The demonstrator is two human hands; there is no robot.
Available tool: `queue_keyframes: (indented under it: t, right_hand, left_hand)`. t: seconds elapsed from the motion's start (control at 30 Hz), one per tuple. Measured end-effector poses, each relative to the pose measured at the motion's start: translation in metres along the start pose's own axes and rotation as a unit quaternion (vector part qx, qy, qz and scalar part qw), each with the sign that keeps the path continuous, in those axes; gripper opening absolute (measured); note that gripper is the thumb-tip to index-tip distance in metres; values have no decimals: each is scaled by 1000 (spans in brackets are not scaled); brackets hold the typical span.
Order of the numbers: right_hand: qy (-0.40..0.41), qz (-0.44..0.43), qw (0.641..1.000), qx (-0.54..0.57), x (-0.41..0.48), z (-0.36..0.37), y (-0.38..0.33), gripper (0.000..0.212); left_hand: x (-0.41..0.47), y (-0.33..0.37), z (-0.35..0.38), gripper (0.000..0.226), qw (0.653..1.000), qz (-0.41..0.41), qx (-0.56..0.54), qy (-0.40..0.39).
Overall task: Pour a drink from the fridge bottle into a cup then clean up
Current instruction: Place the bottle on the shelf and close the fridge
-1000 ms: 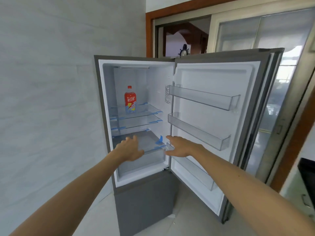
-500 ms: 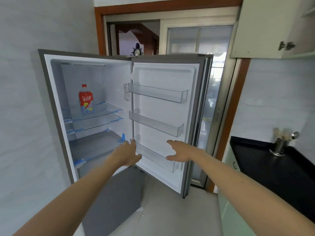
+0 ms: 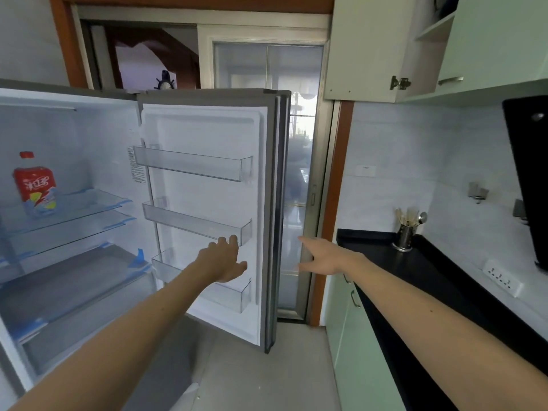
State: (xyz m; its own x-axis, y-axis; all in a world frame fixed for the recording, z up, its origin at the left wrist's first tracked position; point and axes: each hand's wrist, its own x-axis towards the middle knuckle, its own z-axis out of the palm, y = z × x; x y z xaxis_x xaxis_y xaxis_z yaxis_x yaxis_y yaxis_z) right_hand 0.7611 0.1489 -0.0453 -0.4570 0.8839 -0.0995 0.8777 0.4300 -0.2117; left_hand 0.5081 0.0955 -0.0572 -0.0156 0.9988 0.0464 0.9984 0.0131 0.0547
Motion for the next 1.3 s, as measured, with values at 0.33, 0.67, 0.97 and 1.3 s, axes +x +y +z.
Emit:
queue_keyframes:
  t: [0.33, 0.67, 0.97, 1.3]
  right_hand:
    - [47, -21, 998, 32, 69, -56, 54, 84]
    - [69, -88, 988, 105, 152, -116, 70, 87]
    - [91, -145, 979, 114, 185, -137, 58, 101]
    - [87, -176, 974, 116, 180, -134, 49, 106]
  left_hand:
    - [78, 31, -26, 73, 999, -9, -13, 35]
    - [137, 47, -55, 85, 994, -3, 22, 102]
    - [161, 52, -64, 92, 989, -18, -2, 148]
    - [143, 43, -67, 91, 986, -35, -23, 160]
